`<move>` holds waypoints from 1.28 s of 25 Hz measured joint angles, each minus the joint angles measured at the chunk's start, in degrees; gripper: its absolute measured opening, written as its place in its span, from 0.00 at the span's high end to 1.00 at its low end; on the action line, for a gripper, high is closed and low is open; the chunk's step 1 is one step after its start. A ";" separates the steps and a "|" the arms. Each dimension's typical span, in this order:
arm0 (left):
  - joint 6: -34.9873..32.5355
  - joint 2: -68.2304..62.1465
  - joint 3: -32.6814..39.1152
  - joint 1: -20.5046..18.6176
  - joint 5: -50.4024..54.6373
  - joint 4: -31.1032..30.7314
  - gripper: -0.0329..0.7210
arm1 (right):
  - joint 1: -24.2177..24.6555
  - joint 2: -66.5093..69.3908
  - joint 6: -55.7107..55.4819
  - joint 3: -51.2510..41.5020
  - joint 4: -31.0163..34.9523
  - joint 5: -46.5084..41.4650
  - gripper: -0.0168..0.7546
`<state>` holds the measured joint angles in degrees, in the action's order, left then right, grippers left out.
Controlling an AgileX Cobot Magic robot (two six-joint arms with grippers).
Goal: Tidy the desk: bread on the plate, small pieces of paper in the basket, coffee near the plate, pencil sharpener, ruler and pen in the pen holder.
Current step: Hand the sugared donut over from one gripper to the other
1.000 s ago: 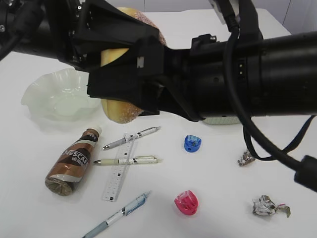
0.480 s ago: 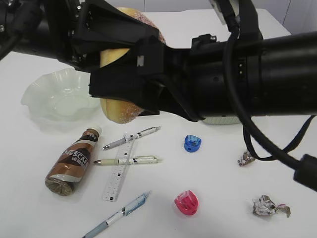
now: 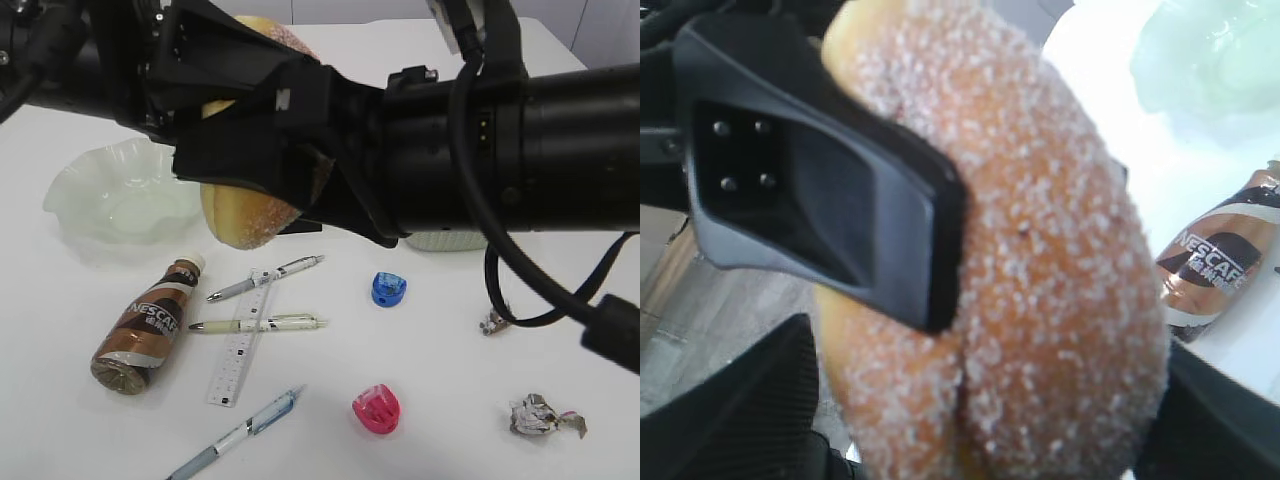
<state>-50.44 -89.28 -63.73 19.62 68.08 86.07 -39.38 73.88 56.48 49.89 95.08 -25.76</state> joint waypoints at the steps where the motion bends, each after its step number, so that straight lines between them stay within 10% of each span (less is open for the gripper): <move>1: 0.00 0.00 0.00 0.00 0.00 -0.21 0.67 | 0.00 0.00 0.00 0.00 0.38 0.00 0.12; 32: 1.37 0.10 -0.35 0.00 0.23 0.41 0.67 | 0.00 -1.50 0.45 -0.26 2.10 0.64 0.26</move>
<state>-49.07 -89.18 -64.08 19.62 68.31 86.48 -39.38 72.37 56.93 49.63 97.18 -25.12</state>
